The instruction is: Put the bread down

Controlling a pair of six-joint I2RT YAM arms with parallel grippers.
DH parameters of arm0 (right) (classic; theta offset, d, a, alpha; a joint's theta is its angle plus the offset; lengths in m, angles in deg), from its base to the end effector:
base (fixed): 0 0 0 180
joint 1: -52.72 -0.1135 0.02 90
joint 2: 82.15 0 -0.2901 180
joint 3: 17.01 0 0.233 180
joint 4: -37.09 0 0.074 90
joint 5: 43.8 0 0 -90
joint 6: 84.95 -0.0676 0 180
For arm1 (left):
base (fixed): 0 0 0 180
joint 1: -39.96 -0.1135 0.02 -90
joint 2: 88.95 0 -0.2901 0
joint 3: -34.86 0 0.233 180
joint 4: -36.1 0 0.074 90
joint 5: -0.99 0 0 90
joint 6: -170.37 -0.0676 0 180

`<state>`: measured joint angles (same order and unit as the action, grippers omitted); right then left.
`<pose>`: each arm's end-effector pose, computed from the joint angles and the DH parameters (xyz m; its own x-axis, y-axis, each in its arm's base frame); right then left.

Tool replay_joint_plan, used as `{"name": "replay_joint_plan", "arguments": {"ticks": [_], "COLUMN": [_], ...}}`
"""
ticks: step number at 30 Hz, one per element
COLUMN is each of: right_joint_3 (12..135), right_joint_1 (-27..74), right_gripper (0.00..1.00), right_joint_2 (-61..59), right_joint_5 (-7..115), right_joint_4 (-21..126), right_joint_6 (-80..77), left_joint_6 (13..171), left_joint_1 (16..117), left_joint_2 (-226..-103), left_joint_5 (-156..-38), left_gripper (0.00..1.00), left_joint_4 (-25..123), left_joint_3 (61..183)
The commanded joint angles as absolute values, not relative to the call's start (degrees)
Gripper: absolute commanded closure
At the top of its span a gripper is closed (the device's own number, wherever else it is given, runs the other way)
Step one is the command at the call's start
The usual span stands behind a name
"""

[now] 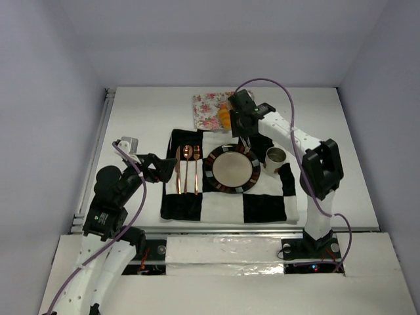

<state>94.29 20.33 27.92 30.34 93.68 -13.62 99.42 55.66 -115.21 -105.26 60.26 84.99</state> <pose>0.3743 0.2156 0.2766 -0.7811 -0.1309 -0.6105 -0.1415 0.9895 -0.0311 0.1025 -0.0485 0.3354 -0.1773 -0.2757 -0.9448 0.4986 0.8025 -0.3277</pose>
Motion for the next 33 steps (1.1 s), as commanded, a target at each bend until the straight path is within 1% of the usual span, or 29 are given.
{"name": "replay_joint_plan", "arguments": {"ticks": [1, 7, 11, 13, 16, 18, 19, 23, 24, 27, 28, 33], "right_joint_3": [100.28, 108.02, 110.75, 110.85, 110.06, 107.88, 107.25, 104.35, 102.95, 98.82, 96.98, 80.81], "right_joint_1": [21.16, 22.30, 22.30, 22.30, 22.83, 22.83, 22.83, 22.83, 22.83, 22.83, 22.83, 20.38], "right_gripper": [0.54, 0.54, 0.55, 0.62, 0.65, 0.71, 0.77, 0.81, 0.83, 0.83, 0.84, 0.85], "right_joint_2": [32.36, 38.34, 40.46, 40.81, 40.64, 38.71, 37.92, 32.83, 29.86, 24.22, 20.03, 7.35], "right_joint_5": [28.62, 27.92, 27.57, 27.22, 27.04, 27.21, 27.30, 27.04, 27.21, 28.61, 30.19, 32.66], "right_joint_4": [97.62, 100.43, 101.23, 101.32, 101.23, 99.83, 99.30, 97.19, 96.49, 93.59, 92.80, 87.79], "right_joint_6": [-11.21, -10.59, -10.42, -10.33, -10.50, -10.77, -11.03, -12.26, -13.05, -14.28, -15.15, -17.36], "left_joint_6": [98.65, 98.74, 98.74, 98.74, 98.74, 98.74, 98.74, 98.74, 98.74, 98.74, 98.74, 98.74], "left_joint_1": [56.39, 56.92, 56.92, 56.92, 56.92, 56.92, 56.92, 56.92, 56.92, 56.92, 56.92, 56.92], "left_joint_2": [-114.35, -113.74, -113.91, -113.82, -113.91, -113.91, -113.91, -114.00, -114.00, -113.82, -113.82, -114.09], "left_joint_5": [-104.65, -104.74, -104.83, -104.92, -104.83, -104.83, -105.00, -105.00, -104.92, -104.74, -104.65, -104.57], "left_gripper": [0.10, 0.10, 0.11, 0.11, 0.11, 0.11, 0.11, 0.12, 0.12, 0.13, 0.13, 0.13], "left_joint_4": [57.35, 57.27, 57.27, 57.27, 57.27, 57.27, 57.27, 57.27, 57.27, 57.35, 57.35, 57.27], "left_joint_3": [85.21, 85.12, 85.12, 85.03, 85.12, 85.12, 85.12, 85.12, 85.12, 85.12, 85.03, 85.12]}}
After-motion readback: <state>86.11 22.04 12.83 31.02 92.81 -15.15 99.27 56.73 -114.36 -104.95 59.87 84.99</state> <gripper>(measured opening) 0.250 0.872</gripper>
